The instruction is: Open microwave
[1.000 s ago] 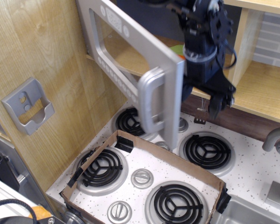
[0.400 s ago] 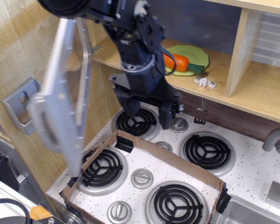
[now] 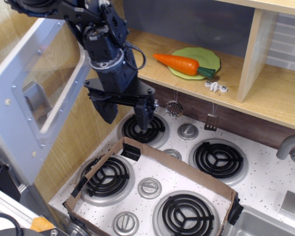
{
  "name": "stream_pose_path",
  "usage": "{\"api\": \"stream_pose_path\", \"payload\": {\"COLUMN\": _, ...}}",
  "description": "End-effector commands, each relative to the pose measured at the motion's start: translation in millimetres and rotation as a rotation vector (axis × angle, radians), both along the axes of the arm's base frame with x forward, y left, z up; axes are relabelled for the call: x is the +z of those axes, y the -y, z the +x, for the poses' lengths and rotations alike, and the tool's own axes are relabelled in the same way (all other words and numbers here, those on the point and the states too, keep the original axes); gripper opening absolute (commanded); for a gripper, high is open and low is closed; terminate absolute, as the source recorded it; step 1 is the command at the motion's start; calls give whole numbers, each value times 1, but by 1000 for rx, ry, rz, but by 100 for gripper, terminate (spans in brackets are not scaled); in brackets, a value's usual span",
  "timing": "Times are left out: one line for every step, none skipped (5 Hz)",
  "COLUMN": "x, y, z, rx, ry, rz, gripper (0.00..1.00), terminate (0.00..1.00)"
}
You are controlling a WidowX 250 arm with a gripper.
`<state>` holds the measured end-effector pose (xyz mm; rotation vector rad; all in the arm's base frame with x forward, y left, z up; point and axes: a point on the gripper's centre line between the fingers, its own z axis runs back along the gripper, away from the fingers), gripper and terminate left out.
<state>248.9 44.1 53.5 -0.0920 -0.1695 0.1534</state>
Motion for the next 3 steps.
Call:
{"api": "stream_pose_path", "payload": {"x": 10, "y": 13, "z": -2, "rx": -1, "ry": 33, "rz": 7, "gripper": 100, "terminate": 0}}
{"api": "stream_pose_path", "payload": {"x": 10, "y": 13, "z": -2, "rx": -1, "ry": 33, "rz": 7, "gripper": 100, "terminate": 0}}
{"api": "stream_pose_path", "payload": {"x": 10, "y": 13, "z": -2, "rx": -1, "ry": 33, "rz": 7, "gripper": 100, "terminate": 100}}
